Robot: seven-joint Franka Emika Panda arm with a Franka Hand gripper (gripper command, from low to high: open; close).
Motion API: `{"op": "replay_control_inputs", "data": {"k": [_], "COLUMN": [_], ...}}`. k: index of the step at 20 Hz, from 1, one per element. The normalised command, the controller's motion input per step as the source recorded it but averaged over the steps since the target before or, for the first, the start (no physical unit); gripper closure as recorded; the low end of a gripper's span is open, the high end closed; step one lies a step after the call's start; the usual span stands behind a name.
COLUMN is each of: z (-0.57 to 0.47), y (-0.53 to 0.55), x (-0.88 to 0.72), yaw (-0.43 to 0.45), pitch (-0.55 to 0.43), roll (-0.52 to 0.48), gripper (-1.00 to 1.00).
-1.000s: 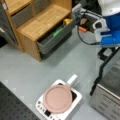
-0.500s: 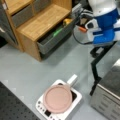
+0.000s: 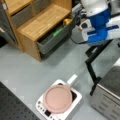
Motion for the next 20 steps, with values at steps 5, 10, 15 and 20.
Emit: {"op": "replay_control_inputs", "data": {"k": [5, 10, 15, 20], "z": [-0.29, -0.32, -0.23, -0.15], "y": [-0.28, -0.26, -0.24, -0.19], "x": [0.03, 0.06, 0.06, 0.05], "yaw": [0.03, 0.024, 0.018, 0.034], "pitch": [-0.073, -0.099, -0.096, -0.099], "roll": [0.211, 0.15, 0.092, 0.063], "gripper": [-1.0, -1.0, -1.0, -1.0]}}
